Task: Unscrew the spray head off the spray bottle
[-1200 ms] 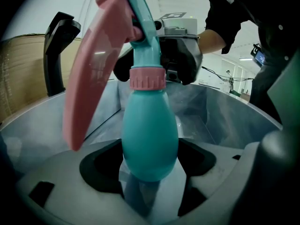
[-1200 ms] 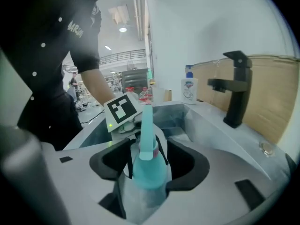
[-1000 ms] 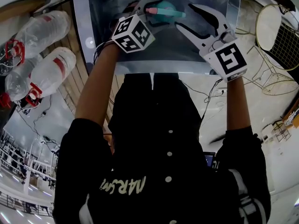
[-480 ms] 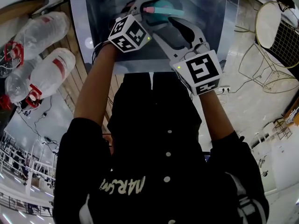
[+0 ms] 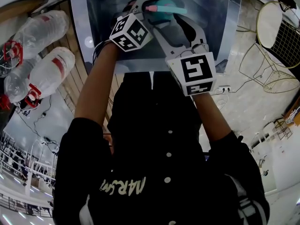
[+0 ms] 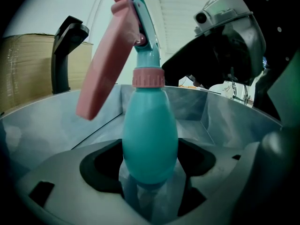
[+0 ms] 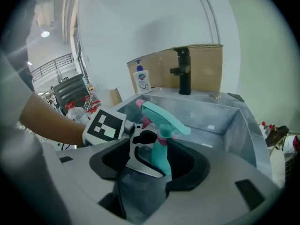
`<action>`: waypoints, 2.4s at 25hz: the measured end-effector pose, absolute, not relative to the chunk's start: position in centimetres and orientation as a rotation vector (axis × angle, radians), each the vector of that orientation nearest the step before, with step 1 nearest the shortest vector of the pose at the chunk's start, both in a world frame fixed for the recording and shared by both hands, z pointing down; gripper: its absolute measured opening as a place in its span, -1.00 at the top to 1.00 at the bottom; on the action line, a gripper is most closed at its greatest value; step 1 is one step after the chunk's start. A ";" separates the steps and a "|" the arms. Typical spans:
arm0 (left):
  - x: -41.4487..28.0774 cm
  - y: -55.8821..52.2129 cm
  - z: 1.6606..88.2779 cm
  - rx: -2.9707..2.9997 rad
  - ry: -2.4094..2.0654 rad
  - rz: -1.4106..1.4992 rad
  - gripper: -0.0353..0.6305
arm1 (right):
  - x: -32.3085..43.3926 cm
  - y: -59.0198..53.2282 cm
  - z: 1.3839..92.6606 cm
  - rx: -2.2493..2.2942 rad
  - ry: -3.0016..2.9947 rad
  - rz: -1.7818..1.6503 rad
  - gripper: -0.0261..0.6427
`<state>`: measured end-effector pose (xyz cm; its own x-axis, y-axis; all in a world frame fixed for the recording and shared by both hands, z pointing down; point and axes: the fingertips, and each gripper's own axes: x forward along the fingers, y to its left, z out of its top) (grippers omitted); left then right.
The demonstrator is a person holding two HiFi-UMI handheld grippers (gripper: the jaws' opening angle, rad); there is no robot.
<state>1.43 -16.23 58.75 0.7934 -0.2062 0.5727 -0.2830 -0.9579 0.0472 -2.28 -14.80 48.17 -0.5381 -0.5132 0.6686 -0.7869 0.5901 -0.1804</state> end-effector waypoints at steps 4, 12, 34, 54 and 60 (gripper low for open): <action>1.4 -16.3 58.8 2.846 -0.390 0.912 -0.24 | -2.5 -14.9 48.2 1.035 -2.253 0.602 0.10; 1.3 -16.1 58.9 2.846 -0.377 0.935 -0.24 | -2.8 -15.5 48.2 1.052 -2.294 0.596 -0.10; 1.3 -16.2 58.8 2.839 -0.371 0.937 -0.24 | -2.7 -17.8 48.3 0.564 -2.552 0.106 0.46; 1.1 -16.1 58.9 2.846 -0.353 0.958 -0.24 | -2.9 -16.5 47.4 0.119 -2.547 -0.026 0.47; 0.5 -15.4 58.4 2.833 -0.360 0.986 -0.24 | -2.6 -16.1 44.3 0.229 -2.585 0.032 0.47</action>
